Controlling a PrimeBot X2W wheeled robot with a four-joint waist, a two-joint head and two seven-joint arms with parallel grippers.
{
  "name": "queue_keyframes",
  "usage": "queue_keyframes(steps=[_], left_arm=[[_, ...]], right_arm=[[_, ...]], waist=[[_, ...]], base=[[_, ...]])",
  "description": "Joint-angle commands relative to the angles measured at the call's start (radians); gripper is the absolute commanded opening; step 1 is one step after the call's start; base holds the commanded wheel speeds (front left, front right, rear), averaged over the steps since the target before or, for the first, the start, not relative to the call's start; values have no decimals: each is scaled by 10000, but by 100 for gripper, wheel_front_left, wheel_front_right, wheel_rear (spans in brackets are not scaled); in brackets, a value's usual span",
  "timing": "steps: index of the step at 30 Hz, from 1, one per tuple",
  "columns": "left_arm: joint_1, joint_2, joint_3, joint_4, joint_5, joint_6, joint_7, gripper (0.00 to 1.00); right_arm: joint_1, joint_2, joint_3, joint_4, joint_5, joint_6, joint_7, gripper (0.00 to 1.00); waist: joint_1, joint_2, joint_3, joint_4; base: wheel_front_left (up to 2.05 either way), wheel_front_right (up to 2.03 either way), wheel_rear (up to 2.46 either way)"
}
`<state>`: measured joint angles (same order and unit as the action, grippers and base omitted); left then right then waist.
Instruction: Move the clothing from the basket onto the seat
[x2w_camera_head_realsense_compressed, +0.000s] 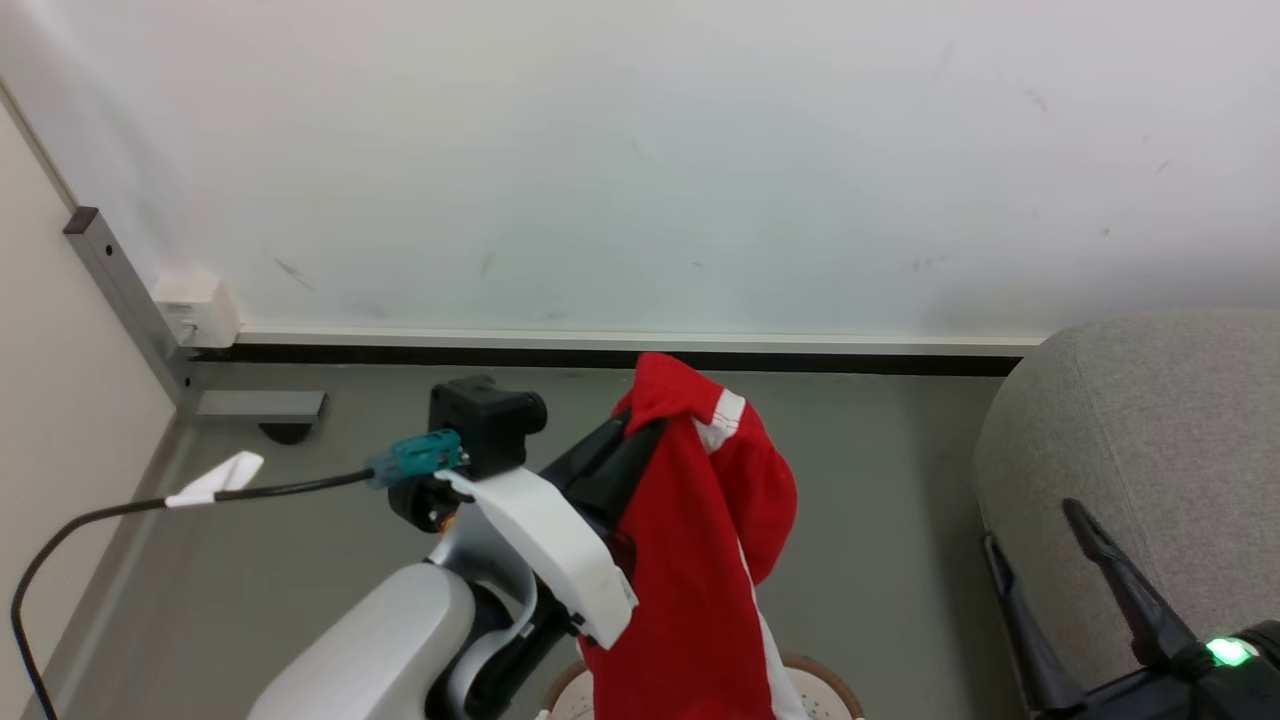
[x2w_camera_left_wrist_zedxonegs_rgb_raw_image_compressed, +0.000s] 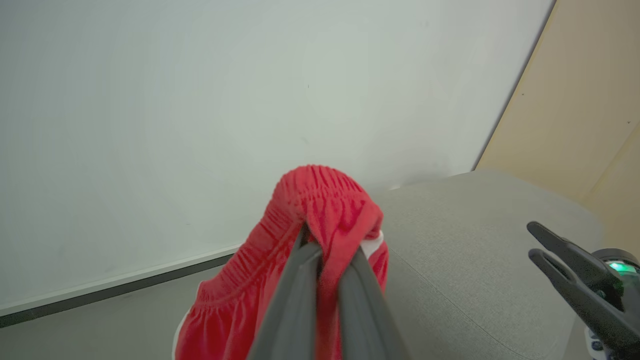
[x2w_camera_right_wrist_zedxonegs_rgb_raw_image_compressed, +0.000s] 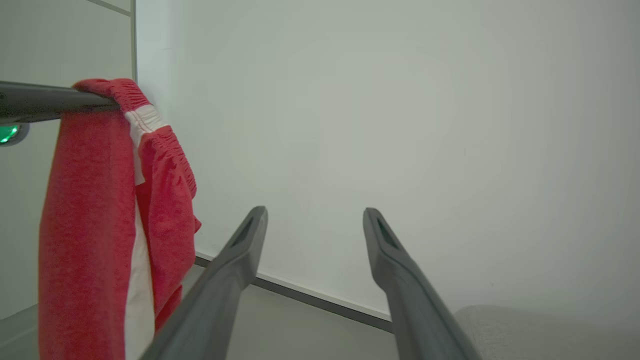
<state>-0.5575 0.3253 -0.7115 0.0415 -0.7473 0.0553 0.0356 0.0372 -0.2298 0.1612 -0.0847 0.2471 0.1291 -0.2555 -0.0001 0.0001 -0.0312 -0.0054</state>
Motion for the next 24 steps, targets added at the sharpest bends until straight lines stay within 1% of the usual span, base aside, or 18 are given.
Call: queue_keyframes(steps=[1, 4, 6, 13, 17, 23, 24], left_arm=[[152, -8, -112, -182, 135, 15, 85, 0], [256, -116, -395, -357, 178, -81, 219, 0], [307, -182, -609, -378, 174, -159, 313, 0], [207, -615, -1374, -411, 297, -534, 485, 0], [76, -849, -1640, -388, 264, -707, 578, 0], [-122, -1151, -1838, -349, 111, -892, 638, 0], [-136, -1174, -1873, -334, 96, -923, 650, 0]], right_arm=[[-317, -361, 532, -130, 207, 30, 130, 100], [-760, -922, 1587, -208, 404, 30, 440, 100], [-1166, -1182, 2189, -211, 541, 30, 606, 100], [-2325, -1812, 3935, 402, 1010, 29, 1103, 100], [-2873, -1880, 4867, 1120, 1281, 29, 1400, 100], [-3487, -1382, 5704, 2413, 1800, 29, 1516, 100], [-3521, -1228, 5788, 2589, 2027, 29, 1497, 86]], waist=[[1, -1, 20, 27], [1, -1, 43, 39], [1, -1, 55, 27], [1, -1, 154, 59], [1, -1, 221, 28], [1, -1, 305, -68], [1, -1, 308, -86]], base=[[0, 0, 0], [0, 0, 0], [0, 0, 0], [0, 0, 0], [0, 0, 0], [0, 0, 0], [0, 0, 0]])
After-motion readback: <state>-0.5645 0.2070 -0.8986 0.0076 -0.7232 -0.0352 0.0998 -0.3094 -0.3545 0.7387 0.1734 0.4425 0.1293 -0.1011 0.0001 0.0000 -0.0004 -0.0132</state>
